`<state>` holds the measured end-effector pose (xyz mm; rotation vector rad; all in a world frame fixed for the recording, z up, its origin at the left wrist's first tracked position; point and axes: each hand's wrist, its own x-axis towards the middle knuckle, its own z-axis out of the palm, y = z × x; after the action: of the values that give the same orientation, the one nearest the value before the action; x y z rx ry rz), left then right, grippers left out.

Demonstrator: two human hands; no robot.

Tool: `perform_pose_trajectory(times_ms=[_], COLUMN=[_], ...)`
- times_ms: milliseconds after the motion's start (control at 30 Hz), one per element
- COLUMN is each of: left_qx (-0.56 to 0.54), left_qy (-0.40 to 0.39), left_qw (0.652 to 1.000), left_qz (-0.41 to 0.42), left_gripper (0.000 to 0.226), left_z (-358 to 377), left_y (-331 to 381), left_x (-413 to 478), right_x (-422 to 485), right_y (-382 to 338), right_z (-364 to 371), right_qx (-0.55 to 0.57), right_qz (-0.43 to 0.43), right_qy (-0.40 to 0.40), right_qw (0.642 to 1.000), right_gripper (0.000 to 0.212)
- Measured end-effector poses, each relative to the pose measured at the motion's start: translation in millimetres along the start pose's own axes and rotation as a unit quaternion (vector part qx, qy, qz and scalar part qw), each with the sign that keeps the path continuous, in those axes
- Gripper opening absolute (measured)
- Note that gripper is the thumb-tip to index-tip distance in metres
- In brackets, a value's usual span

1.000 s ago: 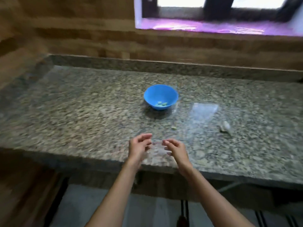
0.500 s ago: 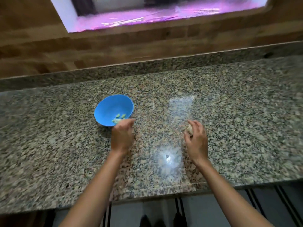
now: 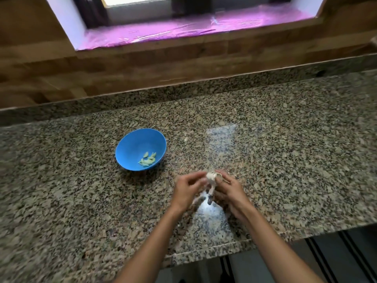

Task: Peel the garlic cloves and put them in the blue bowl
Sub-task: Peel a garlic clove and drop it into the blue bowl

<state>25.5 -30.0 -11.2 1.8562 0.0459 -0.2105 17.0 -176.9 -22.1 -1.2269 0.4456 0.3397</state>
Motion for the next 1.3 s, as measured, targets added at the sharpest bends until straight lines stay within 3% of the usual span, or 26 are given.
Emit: perform_pose_trajectory(times_ms=[200,500,633,800,933,1000,1067,1133,1200,1300], left_qx=[-0.080,0.108,0.144,0.196,0.164,0.103,-0.012,-0.117,-0.143,0.028], left_qy=[0.027,0.067,0.081,0.101,0.099,0.082,0.085,0.088,0.078,0.048], left_qw=[0.996,0.980,0.975,0.958,0.967,0.985,0.996,0.984,0.972,0.986], left_qz=[-0.031,0.152,0.150,0.182,0.167,0.116,0.016,-0.099,-0.169,-0.155], left_gripper=[0.035,0.028,0.032,0.021,0.013,0.006,0.004,0.005,0.011,0.007], left_z=[6,4,4,14,19,16,6,-11,-29,-41], left_y=[-14,-7,-10,-18,-22,-21,-21,-26,-33,-41], left_x=[-8,-30,-27,-32,-34,-34,-30,-20,-10,1], right_x=[-8,-15,-18,-20,-22,-22,-19,-14,-9,-1], right_y=[8,10,16,25,30,27,18,7,0,-6], right_z=[12,16,16,19,21,22,16,0,-18,-35], right_qx=[0.090,0.118,0.159,0.171,0.208,0.152,-0.032,-0.252,-0.378,-0.513], right_qz=[0.021,0.015,0.029,0.032,0.029,0.011,-0.052,-0.131,-0.169,-0.161], right_qy=[-0.032,-0.040,-0.057,0.001,0.028,0.036,0.083,0.144,0.165,0.159], right_qw=[0.995,0.992,0.985,0.985,0.977,0.988,0.995,0.948,0.895,0.828], right_gripper=[0.026,0.033,0.038,0.035,0.030,0.031,0.031,0.033,0.039,0.045])
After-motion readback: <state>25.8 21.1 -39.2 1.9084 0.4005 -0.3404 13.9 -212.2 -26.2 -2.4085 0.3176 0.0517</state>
